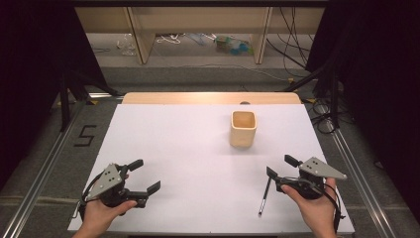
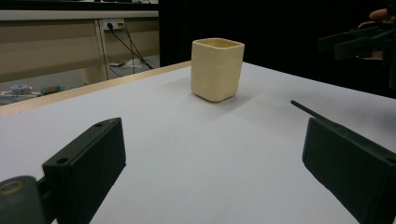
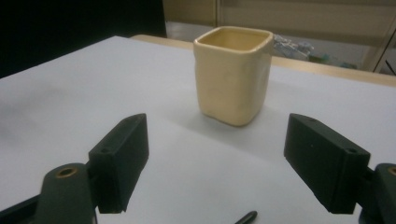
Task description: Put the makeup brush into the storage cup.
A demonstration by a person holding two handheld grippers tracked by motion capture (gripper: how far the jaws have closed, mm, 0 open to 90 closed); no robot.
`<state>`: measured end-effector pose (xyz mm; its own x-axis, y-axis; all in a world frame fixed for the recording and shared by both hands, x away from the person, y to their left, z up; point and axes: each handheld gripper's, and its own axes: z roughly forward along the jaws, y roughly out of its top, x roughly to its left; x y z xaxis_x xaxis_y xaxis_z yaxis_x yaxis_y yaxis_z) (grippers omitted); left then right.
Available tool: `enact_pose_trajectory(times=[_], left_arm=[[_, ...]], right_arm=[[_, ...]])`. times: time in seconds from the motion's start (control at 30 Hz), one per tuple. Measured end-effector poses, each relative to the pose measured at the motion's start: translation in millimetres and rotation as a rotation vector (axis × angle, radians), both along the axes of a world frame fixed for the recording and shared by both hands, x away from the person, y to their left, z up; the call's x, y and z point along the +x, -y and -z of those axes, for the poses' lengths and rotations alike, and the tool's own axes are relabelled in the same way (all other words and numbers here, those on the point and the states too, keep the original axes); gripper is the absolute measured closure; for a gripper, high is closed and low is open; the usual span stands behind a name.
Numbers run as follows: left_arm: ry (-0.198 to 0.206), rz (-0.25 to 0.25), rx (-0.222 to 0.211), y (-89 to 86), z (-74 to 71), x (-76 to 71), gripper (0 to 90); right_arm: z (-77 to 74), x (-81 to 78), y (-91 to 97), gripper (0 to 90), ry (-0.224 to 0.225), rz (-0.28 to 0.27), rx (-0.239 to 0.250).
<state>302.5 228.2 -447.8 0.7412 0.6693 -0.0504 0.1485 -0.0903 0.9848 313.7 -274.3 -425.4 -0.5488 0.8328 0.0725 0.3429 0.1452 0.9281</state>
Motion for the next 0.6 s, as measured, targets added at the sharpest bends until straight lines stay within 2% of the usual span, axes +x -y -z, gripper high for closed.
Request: enact_pose_trajectory(times=[0.03, 0.07, 0.13, 0.2, 0.23, 0.27, 0.3, 0.33, 0.37, 0.4, 0.47, 0.5, 0.53, 0.57, 0.6], left_arm=[[0.000, 0.001, 0.002, -0.1, -0.1, 0.0, 5.8], [-0.001, 0.001, 0.001, -0.2, -0.1, -0.1, 5.9], [-0.001, 0.001, 0.002, -0.3, -0.2, -0.1, 6.0], [-0.002, 0.003, 0.003, -0.2, -0.2, -0.2, 6.2], [-0.002, 0.004, 0.005, -0.1, -0.2, -0.2, 6.3], [-0.003, 0.005, 0.005, 0.0, -0.1, -0.2, 6.3], [-0.004, 0.005, 0.006, 0.2, -0.1, -0.5, 6.4], [-0.005, 0.005, 0.005, 0.3, 0.0, -0.6, 6.4], [-0.005, 0.006, 0.006, 0.4, -0.1, -0.7, 6.4], [-0.006, 0.007, 0.006, 0.4, -0.1, -0.7, 6.5], [-0.005, 0.009, 0.007, 0.5, 0.0, -0.6, 6.6], [-0.005, 0.010, 0.008, 0.7, 0.0, -0.6, 6.6], [-0.005, 0.010, 0.008, 0.9, 0.1, -0.7, 6.6], [-0.008, 0.009, 0.006, 1.3, 0.1, -1.0, 6.6], [-0.017, 0.007, 0.000, 1.8, 0.3, -1.6, 6.7]], right_arm=[[0.3, 0.8, -0.2, 25.2, 0.001, 0.022, -0.013], [-1.3, 1.0, 1.0, 26.5, -0.034, 0.026, -0.039], [-2.7, 2.3, -0.3, 28.9, -0.081, 0.038, -0.037], [-0.8, 7.2, -3.0, 30.6, -0.079, 0.049, -0.034], [-2.6, 7.3, -3.8, 32.5, -0.126, 0.061, -0.050], [-2.5, 9.0, -5.5, 33.6, -0.141, 0.071, -0.053], [-2.5, 12.4, -9.3, 33.7, -0.223, 0.089, -0.082], [-2.5, 12.4, -9.3, 33.7, -0.223, 0.089, -0.082], [-1.7, 13.6, -11.0, 34.1, -0.247, 0.091, -0.076], [-1.2, 16.1, -12.1, 34.5, -0.287, 0.106, -0.108], [-0.6, 19.8, -13.8, 34.5, -0.344, 0.113, -0.131], [0.2, 23.2, -15.9, 35.1, -0.396, 0.114, -0.138], [0.2, 23.2, -15.9, 35.1, -0.396, 0.114, -0.138], [0.8, 25.3, -16.9, 35.3, -0.415, 0.122, -0.156], [-0.3, 27.6, -21.1, 35.8, -0.490, 0.143, -0.152]])
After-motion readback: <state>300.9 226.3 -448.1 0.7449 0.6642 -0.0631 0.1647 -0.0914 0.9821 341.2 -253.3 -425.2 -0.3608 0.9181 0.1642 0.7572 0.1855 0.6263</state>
